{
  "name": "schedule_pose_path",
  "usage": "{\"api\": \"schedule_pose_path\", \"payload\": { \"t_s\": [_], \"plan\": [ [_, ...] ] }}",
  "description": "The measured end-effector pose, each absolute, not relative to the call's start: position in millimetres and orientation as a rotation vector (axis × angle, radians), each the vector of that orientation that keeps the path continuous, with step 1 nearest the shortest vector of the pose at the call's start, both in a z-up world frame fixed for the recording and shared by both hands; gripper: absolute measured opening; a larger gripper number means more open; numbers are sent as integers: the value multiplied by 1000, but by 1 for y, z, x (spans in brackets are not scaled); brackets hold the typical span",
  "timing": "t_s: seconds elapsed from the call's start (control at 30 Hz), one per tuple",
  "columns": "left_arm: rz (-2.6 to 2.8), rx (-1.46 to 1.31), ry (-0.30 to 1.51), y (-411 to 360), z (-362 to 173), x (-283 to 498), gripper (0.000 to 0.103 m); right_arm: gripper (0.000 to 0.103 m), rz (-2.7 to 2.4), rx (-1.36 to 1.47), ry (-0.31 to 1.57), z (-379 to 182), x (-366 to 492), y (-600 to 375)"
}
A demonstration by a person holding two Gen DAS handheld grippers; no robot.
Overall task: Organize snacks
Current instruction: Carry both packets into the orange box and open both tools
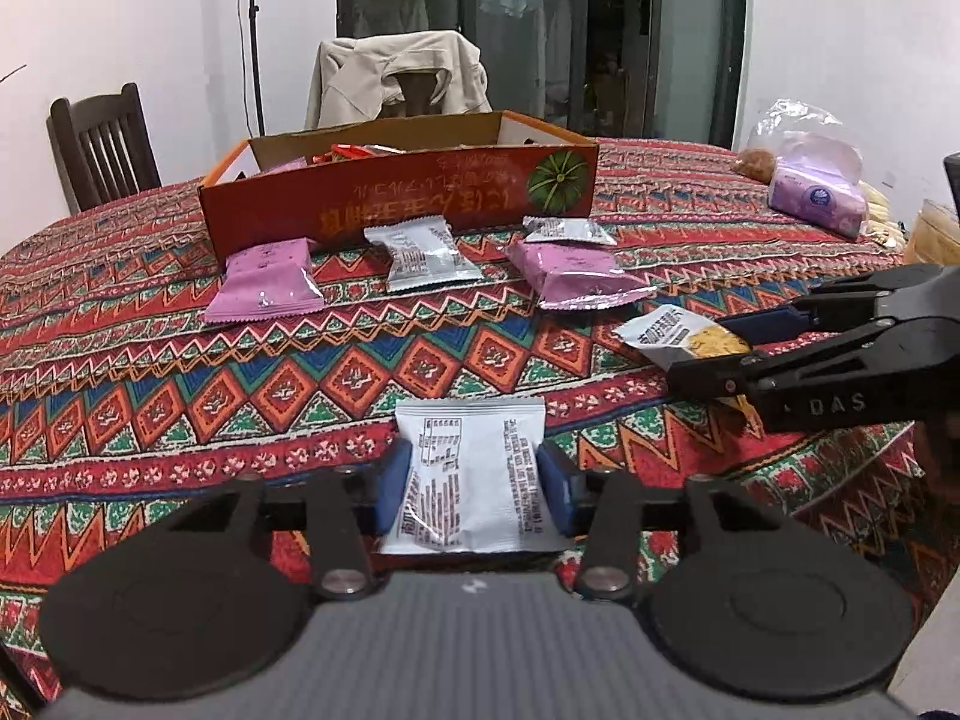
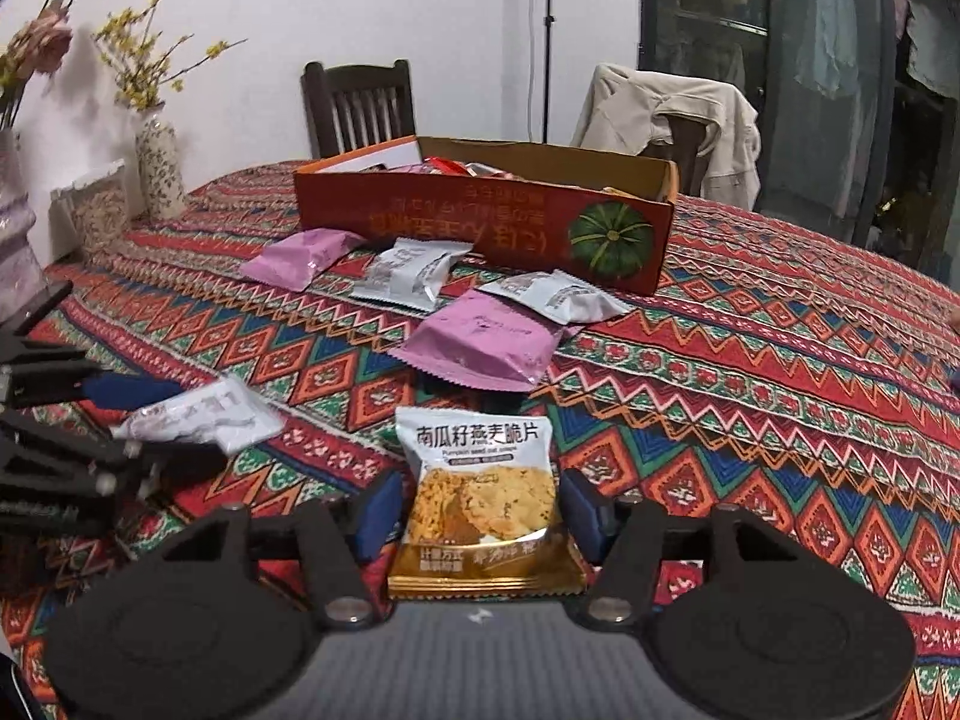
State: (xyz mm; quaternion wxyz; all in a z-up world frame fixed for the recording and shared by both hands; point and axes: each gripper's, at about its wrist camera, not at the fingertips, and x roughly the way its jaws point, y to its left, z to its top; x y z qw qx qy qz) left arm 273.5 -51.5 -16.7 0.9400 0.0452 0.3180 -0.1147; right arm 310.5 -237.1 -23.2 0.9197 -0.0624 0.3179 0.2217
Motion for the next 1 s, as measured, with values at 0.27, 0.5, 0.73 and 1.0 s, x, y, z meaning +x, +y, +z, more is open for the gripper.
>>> {"api": "schedule_pose_path", "payload": {
  "t_s": [0.27, 0.5, 0.73, 1.0],
  "plan": [
    [-240, 21, 565, -29, 18, 290, 40, 45, 465, -29, 615, -1, 314, -249],
    [-264, 12, 427, -8, 71, 385, 40, 45, 473, -6, 493, 50, 380, -250],
    [-159, 7, 522, 1, 70, 517, 40, 45, 424, -10, 574, 64, 526, -211],
    [-142, 101, 683, -16, 16, 570, 49, 46, 334, -59, 751, 13, 611, -170]
  ]
}}
